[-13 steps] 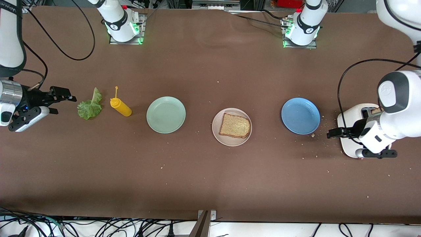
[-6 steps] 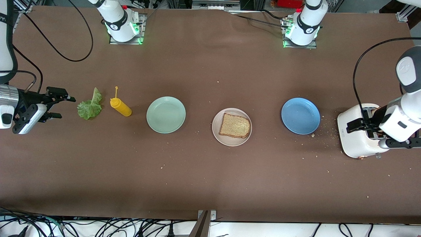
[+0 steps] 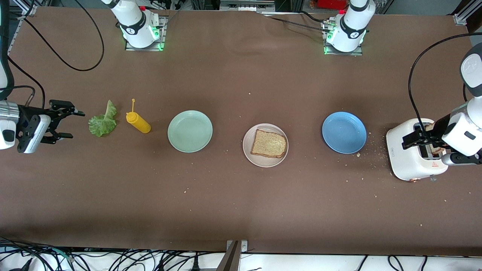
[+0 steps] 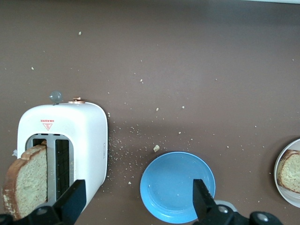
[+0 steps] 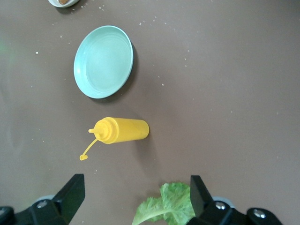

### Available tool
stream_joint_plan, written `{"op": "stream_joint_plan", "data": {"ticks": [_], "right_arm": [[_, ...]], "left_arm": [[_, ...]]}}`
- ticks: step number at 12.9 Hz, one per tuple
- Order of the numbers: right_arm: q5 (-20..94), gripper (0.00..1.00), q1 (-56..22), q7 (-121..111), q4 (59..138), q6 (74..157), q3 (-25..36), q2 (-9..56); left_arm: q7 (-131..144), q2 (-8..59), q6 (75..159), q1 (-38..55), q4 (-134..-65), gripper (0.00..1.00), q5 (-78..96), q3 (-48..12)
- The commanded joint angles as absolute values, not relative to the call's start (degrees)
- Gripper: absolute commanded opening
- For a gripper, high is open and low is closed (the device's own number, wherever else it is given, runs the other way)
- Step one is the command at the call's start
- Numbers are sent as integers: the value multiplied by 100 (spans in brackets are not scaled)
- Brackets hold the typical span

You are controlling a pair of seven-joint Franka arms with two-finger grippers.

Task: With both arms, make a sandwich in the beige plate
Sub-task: 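Lower the right gripper around the yellow mustard bottle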

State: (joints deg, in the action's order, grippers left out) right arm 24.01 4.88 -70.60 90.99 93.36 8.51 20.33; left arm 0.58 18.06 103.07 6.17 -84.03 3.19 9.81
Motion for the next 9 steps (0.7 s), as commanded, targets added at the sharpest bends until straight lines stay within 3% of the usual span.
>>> {"op": "stream_joint_plan", "data": {"ticks": [1,9], "right_arm": [[2908,99,720,-7515,9211,9308,817,2039],[3067,99,888,-8700,9281,9334,817,2109]], "left_arm": [[167,1749,10266,633,-8446,100,105,958],[176,1775,10266,642,-8446,100,105,958]]}}
